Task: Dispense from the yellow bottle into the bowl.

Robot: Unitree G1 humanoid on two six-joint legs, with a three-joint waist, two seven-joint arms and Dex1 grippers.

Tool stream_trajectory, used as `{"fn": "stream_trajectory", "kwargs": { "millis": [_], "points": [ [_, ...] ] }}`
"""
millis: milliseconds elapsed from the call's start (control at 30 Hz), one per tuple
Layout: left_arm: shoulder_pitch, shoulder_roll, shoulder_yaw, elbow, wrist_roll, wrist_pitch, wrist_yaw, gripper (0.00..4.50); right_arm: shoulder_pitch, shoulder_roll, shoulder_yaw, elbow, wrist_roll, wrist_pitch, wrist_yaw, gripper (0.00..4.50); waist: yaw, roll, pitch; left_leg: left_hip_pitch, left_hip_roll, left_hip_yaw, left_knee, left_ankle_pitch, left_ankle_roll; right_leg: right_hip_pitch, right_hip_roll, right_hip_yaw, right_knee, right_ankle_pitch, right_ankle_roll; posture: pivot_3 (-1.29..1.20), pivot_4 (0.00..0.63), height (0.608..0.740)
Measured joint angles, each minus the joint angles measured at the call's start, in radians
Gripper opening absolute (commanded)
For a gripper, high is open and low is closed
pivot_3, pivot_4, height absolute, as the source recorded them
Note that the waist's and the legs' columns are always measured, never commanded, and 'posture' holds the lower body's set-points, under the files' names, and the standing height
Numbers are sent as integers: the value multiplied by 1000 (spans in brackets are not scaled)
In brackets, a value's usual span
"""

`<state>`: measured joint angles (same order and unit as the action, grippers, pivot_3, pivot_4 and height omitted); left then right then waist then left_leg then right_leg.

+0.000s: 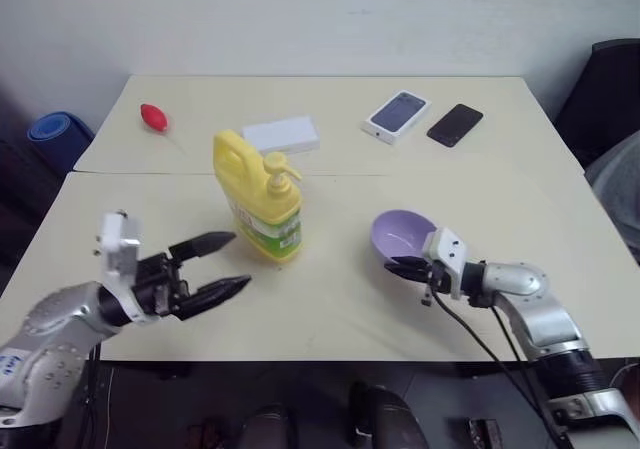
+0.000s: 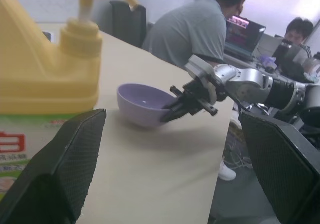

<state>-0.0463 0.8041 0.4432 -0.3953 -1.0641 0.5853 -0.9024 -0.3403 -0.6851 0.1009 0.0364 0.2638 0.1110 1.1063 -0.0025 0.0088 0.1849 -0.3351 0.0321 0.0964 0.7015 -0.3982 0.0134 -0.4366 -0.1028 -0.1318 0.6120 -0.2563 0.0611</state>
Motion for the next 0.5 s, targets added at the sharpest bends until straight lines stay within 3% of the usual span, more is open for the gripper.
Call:
{"fn": "stream_trajectory", "kwargs": {
  "millis": [33, 133, 267, 500],
  "points": [
    [-33, 20, 15, -1, -22, 16, 10, 4500, -4, -18, -1, -32, 11, 14, 19, 22, 2, 0, 0, 0, 0, 0, 0, 0, 0, 0, 0, 0, 0, 0, 0, 0, 150, 740],
    [-218, 74, 41, 7, -65, 35, 41, 3959, -60, -79, 8, -167, 46, 85, 86, 0, 3, 0, 0, 0, -2, -1, 1, 0, 0, 0, 2, -1, 1, 0, 0, 0, 150, 740],
    [-428, 89, -59, 99, 17, 13, 19, 2706, -153, -97, 38, -277, 48, 153, 111, 0, 2, -1, 0, 0, -2, 0, 1, 0, -1, 0, 6, -1, 1, 0, 0, 0, 150, 740],
    [-741, 1, -277, 410, 231, -45, -70, 560, -222, -76, 132, -317, 46, 251, 117, 0, 4, -3, 2, -2, -6, 3, 1, 1, -1, -2, 9, -6, 0, 0, 1, 0, 150, 740]
  ]
}}
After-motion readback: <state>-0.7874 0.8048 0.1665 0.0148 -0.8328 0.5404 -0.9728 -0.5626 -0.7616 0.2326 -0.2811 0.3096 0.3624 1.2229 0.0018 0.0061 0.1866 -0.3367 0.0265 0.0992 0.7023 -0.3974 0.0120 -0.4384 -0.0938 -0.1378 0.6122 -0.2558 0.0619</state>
